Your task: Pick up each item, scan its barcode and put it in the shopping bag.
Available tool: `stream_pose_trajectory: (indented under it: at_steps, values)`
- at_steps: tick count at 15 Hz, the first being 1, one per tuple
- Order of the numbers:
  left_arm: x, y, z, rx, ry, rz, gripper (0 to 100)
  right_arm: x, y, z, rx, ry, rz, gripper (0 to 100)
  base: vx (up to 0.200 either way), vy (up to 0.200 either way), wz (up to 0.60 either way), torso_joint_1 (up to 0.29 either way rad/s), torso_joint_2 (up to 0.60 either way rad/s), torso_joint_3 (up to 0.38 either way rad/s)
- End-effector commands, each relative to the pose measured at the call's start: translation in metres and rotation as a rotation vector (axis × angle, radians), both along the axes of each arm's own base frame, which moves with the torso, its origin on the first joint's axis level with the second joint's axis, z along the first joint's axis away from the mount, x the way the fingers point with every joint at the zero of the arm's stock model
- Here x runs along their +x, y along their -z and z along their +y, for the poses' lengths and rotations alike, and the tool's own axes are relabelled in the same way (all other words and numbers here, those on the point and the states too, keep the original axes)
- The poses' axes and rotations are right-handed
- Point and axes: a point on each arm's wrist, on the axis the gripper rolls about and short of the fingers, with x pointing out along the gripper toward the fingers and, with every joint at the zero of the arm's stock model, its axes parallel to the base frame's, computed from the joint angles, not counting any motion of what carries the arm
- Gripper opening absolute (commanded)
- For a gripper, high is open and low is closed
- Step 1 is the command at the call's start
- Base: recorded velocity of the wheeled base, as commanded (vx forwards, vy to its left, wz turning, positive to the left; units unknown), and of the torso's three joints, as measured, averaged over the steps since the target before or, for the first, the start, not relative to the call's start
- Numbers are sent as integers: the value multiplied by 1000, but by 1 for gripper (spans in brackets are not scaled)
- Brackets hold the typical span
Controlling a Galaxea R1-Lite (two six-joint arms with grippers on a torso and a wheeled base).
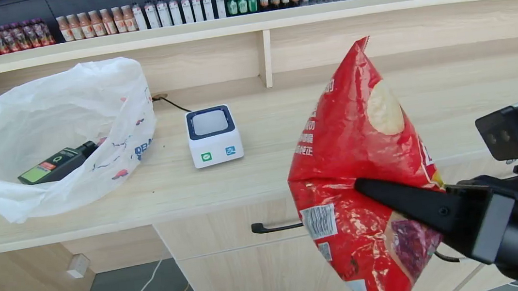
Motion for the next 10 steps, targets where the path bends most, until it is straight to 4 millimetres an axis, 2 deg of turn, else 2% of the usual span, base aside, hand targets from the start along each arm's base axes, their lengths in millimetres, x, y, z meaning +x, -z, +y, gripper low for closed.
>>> stream_pose_trajectory:
  at_steps: [1, 4, 7, 10]
  values:
    - [0, 0, 0, 0, -1, 0, 100, -3, -36, -5, 9, 123, -87, 0, 0, 0, 0, 0, 0, 0]
    - [0, 0, 0, 0, -1, 0, 100, -10, -55, -12, -63, 248, -161, 0, 0, 0, 0, 0, 0, 0]
    - [0, 0, 0, 0, -1, 0, 100, -26, -54, -26, -252, 325, -248, 0, 0, 0, 0, 0, 0, 0]
    - [0, 0, 0, 0, -1, 0, 100, -39, -53, -25, -372, 387, -286, 0, 0, 0, 0, 0, 0, 0]
